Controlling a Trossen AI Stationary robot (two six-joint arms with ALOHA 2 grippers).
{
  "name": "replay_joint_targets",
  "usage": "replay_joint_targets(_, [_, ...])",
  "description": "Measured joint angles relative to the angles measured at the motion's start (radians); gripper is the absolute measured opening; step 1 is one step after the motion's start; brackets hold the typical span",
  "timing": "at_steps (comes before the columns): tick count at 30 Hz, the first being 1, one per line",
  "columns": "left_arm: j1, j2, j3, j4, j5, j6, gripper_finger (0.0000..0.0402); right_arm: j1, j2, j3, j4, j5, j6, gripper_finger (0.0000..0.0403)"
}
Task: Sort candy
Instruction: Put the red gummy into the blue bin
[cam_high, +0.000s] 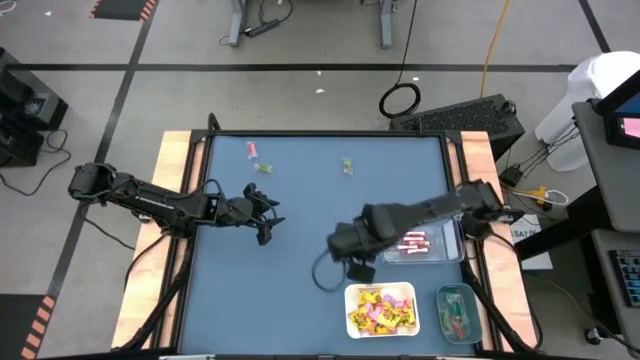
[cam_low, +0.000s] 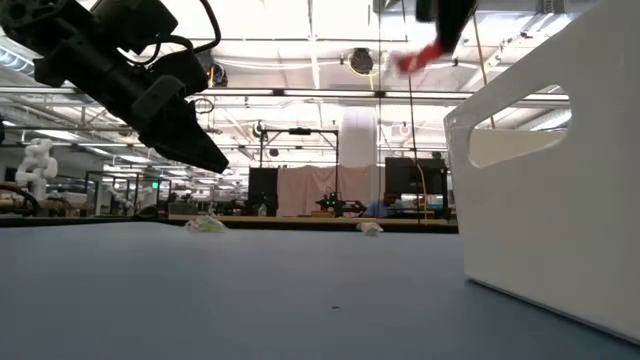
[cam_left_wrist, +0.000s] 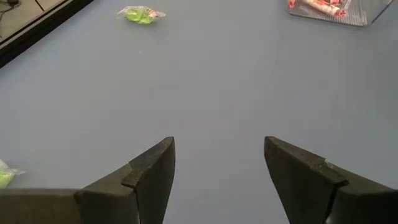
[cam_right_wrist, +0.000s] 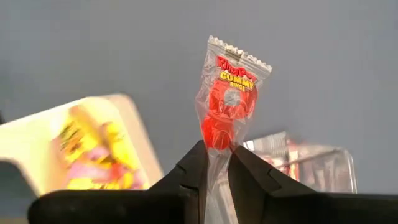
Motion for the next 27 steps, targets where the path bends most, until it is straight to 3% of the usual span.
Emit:
replay_joint_targets(5, [0.000, 0.000, 0.000, 0.001, 0.000, -0.009, 0.0249, 0.148, -0.001, 0.114, -0.090, 0.081, 0.068, 0.0050])
replay_joint_targets(9, [0.000, 0.000, 0.000, 0.001, 0.001, -0.024, 0.0249, 0.275, -0.021, 0.123, -0.087, 0.101, 0.111, 0.0050])
replay_joint_targets(18, [-0.003, 0.000, 0.000, 0.047, 0.010, -0.027, 0.0249, 0.525, -0.031, 0.124, -0.087, 0.098, 0.414, 0.0050])
replay_joint_targets(27, [-0.006, 0.000, 0.001, 0.101, 0.036, -0.027, 0.0249, 0.670, -0.031, 0.124, -0.087, 0.114, 0.690, 0.0050])
